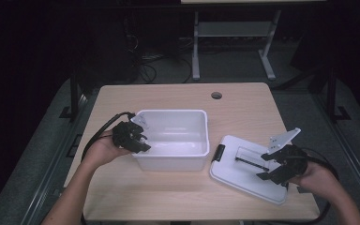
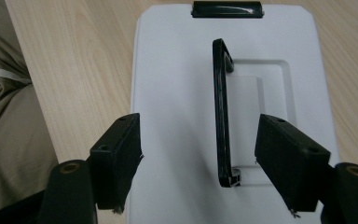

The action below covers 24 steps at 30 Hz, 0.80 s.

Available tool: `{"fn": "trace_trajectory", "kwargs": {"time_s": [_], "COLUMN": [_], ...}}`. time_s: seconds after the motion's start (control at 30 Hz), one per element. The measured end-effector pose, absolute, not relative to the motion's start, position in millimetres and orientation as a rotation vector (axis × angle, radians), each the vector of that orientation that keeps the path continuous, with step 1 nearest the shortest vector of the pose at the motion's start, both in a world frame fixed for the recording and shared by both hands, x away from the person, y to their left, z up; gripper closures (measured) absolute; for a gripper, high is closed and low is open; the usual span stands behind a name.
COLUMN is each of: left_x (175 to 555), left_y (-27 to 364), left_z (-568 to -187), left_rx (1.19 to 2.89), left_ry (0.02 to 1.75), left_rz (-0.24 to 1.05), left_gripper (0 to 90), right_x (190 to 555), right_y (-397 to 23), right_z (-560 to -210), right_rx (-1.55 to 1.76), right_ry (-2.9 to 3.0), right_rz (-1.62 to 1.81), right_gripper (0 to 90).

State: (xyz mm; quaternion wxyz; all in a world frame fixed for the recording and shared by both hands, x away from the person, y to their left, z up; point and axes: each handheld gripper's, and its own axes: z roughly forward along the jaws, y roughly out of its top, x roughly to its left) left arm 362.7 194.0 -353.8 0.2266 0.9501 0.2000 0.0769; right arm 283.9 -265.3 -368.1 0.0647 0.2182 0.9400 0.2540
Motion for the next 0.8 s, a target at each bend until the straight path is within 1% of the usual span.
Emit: {"fn": "trace_trajectory", "kwargs": {"time_s": [0.2,0.3,0.53,0.8], "left_x": [363,362,360,355], "left_y": [192,192,194,197], "left_z": [-354,-353,-351,-336], "left_rx": [2.616,2.632,2.620,2.597], "left_ry": [0.553,0.539,0.542,0.526], "left_rz": [0.190,0.198,0.203,0.218], "left_gripper": [58.2,61.0,61.0,59.9], "right_x": [282,281,281,284], "right_y": [-266,-266,-266,-265], "right_z": [-369,-368,-368,-370], "right_rx": [0.673,0.670,0.673,0.674], "right_ry": [2.839,2.835,2.835,2.842], "right_rz": [0.764,0.767,0.762,0.757], "right_gripper": [30.9,30.9,30.8,30.7]}}
